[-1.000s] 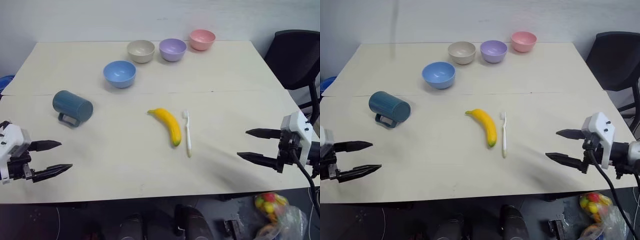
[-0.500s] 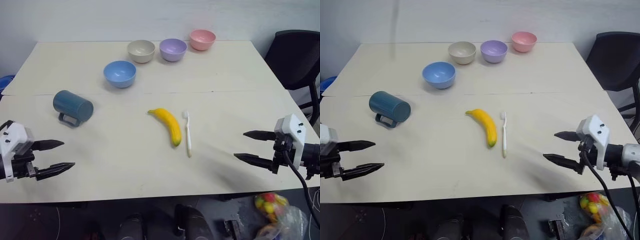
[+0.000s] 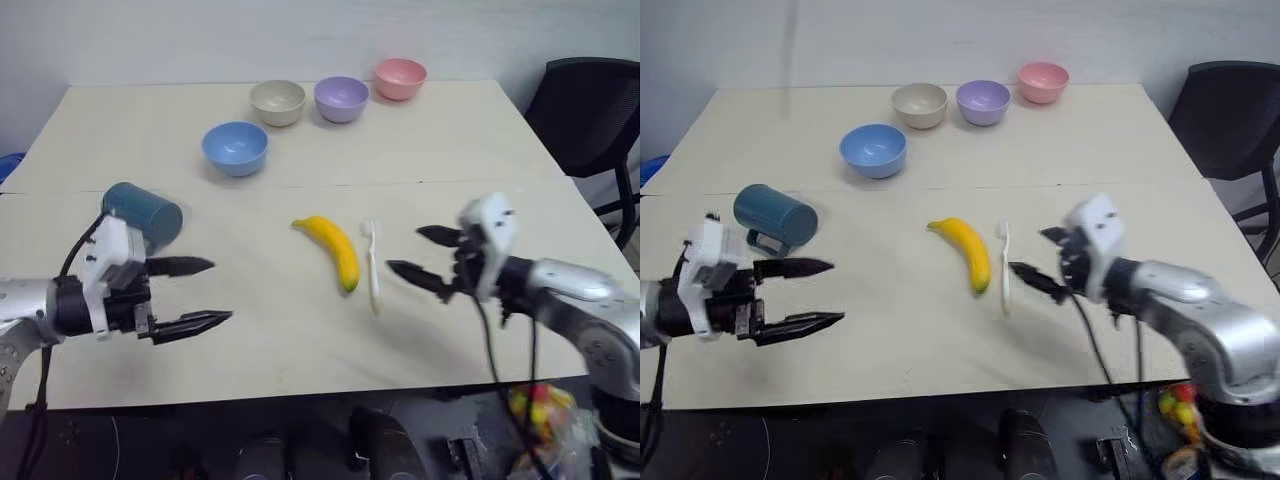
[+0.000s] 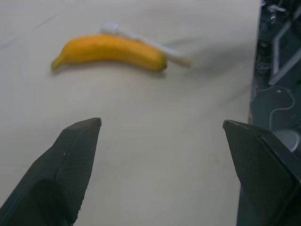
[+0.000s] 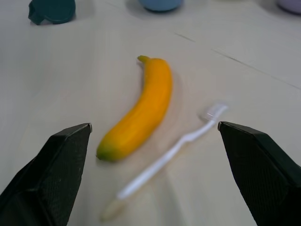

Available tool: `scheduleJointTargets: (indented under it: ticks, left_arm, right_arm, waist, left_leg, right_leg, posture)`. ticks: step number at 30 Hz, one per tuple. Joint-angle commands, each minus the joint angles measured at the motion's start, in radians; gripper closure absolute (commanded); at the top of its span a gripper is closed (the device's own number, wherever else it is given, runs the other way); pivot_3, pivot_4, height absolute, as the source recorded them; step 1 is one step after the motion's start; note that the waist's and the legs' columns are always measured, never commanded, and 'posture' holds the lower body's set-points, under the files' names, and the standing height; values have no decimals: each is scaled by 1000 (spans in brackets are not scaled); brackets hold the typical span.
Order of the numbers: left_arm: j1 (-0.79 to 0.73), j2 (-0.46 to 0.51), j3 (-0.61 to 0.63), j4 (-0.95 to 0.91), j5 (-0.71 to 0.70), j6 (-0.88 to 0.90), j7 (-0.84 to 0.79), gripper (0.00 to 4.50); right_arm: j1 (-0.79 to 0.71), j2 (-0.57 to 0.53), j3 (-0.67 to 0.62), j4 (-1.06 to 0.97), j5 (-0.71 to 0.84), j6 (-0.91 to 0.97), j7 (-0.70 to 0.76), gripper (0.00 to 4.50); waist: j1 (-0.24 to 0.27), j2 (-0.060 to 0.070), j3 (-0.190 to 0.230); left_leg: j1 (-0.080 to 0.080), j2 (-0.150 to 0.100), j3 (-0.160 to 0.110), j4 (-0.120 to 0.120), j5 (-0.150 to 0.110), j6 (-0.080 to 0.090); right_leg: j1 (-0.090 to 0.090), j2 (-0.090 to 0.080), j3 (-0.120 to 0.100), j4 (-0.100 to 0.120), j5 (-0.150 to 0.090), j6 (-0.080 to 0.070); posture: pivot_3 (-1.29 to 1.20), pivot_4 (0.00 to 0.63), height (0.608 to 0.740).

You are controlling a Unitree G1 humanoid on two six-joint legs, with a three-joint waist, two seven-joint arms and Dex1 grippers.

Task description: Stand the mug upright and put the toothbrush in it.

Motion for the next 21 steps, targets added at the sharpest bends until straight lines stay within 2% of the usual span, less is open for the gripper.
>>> scheduleJointTargets:
  ticks: [1,4,12,15,18,21]
  left_arm:
    - [-49,21,-27,-4,-15,2,24,123]
    - [-40,43,-11,20,-12,5,10,123]
    - [19,58,36,47,38,-42,18,123]
    - [34,54,36,42,42,-51,19,123]
    - [36,54,31,39,46,-58,22,0]
    - [32,54,26,46,49,-64,21,0]
  right_arm:
    - [-83,97,97,67,-93,12,-111,16]
    - [-150,197,188,183,-181,-1,-172,16]
    - [-227,286,327,438,-369,-126,-156,16]
    - [-237,315,328,506,-404,-157,-142,16]
    - [-247,345,319,542,-404,-160,-113,543]
    - [-252,355,328,546,-420,-167,-88,1546]
  waist:
    - [-2,1,0]
    - [-7,1,0]
    - [-25,1,0]
    - [-30,1,0]
    - [-31,2,0]
    - [-31,2,0]
  left_leg:
    - [0,0,0,0,0,0]
    - [-1,-1,0,-1,0,0]
    - [-2,-1,-1,-1,0,0]
    - [-2,0,-1,-2,1,-1]
    - [-2,0,-1,-2,1,-1]
    - [-1,0,-1,-2,1,-1]
  right_leg:
    - [0,0,0,0,0,0]
    - [0,1,-1,-1,0,0]
    - [0,1,-3,-1,0,0]
    - [0,2,-3,-2,0,0]
    - [0,2,-3,-2,0,0]
    - [0,2,-2,-1,0,0]
  posture:
    - [0,150,740]
    - [0,150,740]
    - [0,150,740]
    - [0,150,740]
    - [0,150,740]
    - [0,150,740]
